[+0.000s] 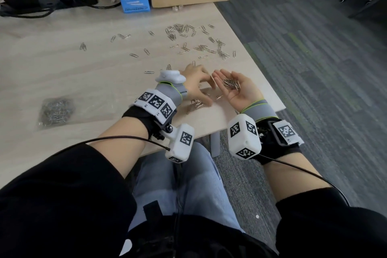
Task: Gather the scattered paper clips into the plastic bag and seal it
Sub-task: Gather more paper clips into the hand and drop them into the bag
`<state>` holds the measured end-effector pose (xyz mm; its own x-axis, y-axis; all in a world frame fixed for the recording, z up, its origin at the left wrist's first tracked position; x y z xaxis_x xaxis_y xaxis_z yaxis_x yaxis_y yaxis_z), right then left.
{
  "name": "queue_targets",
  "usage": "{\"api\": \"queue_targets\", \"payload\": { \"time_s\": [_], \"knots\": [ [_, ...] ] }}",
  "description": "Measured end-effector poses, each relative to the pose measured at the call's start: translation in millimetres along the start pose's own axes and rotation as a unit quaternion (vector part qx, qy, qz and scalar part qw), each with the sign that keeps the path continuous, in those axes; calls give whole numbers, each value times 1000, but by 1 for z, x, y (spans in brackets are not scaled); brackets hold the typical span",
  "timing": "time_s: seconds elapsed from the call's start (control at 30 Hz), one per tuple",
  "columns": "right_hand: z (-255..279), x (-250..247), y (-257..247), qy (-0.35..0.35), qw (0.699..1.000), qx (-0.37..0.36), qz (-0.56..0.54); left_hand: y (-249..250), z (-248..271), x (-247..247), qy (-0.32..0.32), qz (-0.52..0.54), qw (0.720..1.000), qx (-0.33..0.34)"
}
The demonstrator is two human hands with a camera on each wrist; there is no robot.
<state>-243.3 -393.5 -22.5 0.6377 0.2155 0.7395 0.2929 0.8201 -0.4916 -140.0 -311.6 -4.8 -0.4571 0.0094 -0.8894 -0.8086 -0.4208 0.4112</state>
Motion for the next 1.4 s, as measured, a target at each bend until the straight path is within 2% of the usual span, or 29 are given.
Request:
{"api": "queue_targets", "payload": {
  "time_s": [0.17,0.33,0.43,0.5,0.67,0.83,0.97,1.23,1.4],
  "knots": [
    [7,-2,5,-4,1000,-3,-9,-14,10,-4,13,38,999,1],
    [9,5,14,-14,1000,6,-4,-35,25,-15,32,-6,999,-20],
    [9,11,21,-26,1000,13,-3,-48,33,-12,-2,-55,998,-34],
    [8,15,25,-31,999,18,-6,-55,36,-7,-19,-53,998,-29],
    [6,17,31,-26,999,33,-8,-59,34,-7,35,25,999,0],
    [4,16,33,-14,999,41,-16,-59,34,-3,102,62,993,-19],
    [1,17,35,-11,999,44,-18,-57,30,-10,113,82,990,-27],
    [-4,23,33,-13,999,37,-4,-67,22,-23,139,209,967,-46],
    [-8,28,40,-9,998,52,43,-50,14,-39,149,306,940,-8]
  ]
}}
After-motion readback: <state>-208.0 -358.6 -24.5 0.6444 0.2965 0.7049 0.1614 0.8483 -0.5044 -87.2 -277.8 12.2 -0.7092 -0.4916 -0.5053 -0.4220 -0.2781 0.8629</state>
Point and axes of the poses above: each hand's wrist, its own z-axis away from the middle knuckle, its own x-axis out of the palm, y = z × x, the point moved 4 cm from there along -z, towards the middle knuckle, and after that the axes turned 3 degrees about -x, right-handed, at the moved point
